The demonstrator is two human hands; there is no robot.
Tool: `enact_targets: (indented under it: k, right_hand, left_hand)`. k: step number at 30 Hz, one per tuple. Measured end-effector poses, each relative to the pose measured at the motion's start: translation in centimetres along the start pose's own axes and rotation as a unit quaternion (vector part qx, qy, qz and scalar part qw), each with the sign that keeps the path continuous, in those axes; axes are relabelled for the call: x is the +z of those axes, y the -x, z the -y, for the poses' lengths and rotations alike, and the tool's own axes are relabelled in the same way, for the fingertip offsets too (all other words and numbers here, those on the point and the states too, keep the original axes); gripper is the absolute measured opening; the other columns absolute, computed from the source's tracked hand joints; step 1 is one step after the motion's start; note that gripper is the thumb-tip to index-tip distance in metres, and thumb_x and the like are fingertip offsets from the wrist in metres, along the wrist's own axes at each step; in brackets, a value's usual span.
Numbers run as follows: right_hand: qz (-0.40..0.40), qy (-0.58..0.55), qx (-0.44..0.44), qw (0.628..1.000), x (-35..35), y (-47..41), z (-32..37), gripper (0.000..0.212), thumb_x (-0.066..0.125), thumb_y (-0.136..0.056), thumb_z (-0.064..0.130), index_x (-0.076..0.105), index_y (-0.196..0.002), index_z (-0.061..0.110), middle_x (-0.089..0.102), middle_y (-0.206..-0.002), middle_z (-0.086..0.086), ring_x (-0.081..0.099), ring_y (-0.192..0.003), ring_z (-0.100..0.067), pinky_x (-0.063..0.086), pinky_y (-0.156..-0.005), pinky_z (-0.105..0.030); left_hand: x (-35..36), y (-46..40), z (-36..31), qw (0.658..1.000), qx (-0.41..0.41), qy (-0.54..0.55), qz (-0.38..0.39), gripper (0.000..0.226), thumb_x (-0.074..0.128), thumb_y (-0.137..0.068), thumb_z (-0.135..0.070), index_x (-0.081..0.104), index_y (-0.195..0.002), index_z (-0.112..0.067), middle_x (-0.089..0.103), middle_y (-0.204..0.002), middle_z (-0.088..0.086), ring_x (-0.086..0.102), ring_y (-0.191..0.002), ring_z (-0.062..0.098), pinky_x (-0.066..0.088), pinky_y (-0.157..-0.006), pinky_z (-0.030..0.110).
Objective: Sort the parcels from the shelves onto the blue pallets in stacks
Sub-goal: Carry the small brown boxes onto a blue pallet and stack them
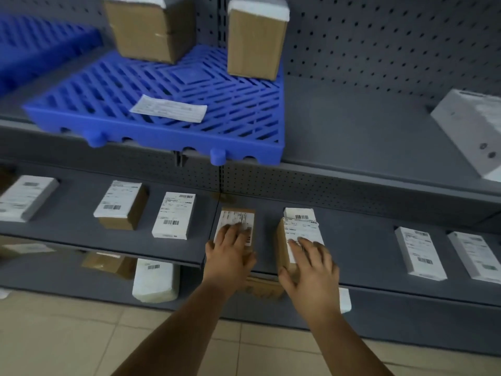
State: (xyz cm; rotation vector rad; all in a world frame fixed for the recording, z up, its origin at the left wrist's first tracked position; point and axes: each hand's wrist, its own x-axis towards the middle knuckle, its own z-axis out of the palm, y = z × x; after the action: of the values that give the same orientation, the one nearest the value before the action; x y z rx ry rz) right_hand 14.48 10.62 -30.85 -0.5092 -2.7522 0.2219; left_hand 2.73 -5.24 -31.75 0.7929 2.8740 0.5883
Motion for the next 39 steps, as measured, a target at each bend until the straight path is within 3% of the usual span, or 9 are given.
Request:
enact_targets:
  k: [9, 20, 26, 39]
  right_hand:
    - [-0.033, -0.003, -0.02, 0.999, -8.8, 5.9, 3.0, 0.057, 0.049, -0.078, 0.051, 0.058, -0.128, 0.026, 0.053, -0.133, 0.004, 0.043, -0.122, -0.027, 0.045, -0.085, -0.049]
    - [-0.115, -0.048, -0.058, 0.99, -22.0, 8.7, 8.5, 0.053, 0.055, -0.077, 0.047, 0.058, -0.127, 0.027, 0.052, -0.133, 0.006, 0.038, -0.125, -0.023, 0.038, -0.09, -0.047]
    - [-0.178, -0.061, -0.066, 0.98, -26.8, 8.0, 11.0, 0.053, 0.056, -0.076, 0.045, 0.061, -0.125, 0.025, 0.054, -0.131, 0.004, 0.04, -0.123, -0.025, 0.038, -0.087, -0.047]
    - [-0.232, -0.046, -0.065, 0.97, -28.7, 0.5, 19.5, 0.054, 0.058, -0.076, 0.048, 0.059, -0.126, 0.027, 0.053, -0.132, 0.006, 0.04, -0.124, -0.024, 0.039, -0.089, -0.048]
  left_hand:
    - [-8.8, 10.3, -4.3, 0.999, 0.017, 0.001, -0.045, 0.057, 0.048, -0.09, -0.046, 0.035, -0.143, -0.028, 0.025, -0.153, -0.008, 0.014, -0.142, 0.015, 0.023, -0.111, 0.048]
    - [-21.1, 19.3, -8.7, 0.981, 0.057, 0.017, -0.186, 0.049, 0.053, -0.088, -0.043, 0.047, -0.134, -0.027, 0.035, -0.147, -0.009, 0.021, -0.137, 0.012, 0.024, -0.108, 0.046]
    - [-27.0, 20.7, -9.2, 0.964, 0.074, 0.008, -0.254, 0.046, 0.059, -0.085, -0.041, 0.055, -0.127, -0.025, 0.042, -0.142, -0.008, 0.028, -0.133, 0.013, 0.03, -0.101, 0.046]
    - [-35.0, 16.0, -4.0, 0.955, 0.099, 0.014, -0.278, 0.048, 0.055, -0.087, -0.045, 0.05, -0.131, -0.028, 0.039, -0.143, -0.011, 0.024, -0.134, 0.009, 0.028, -0.105, 0.045]
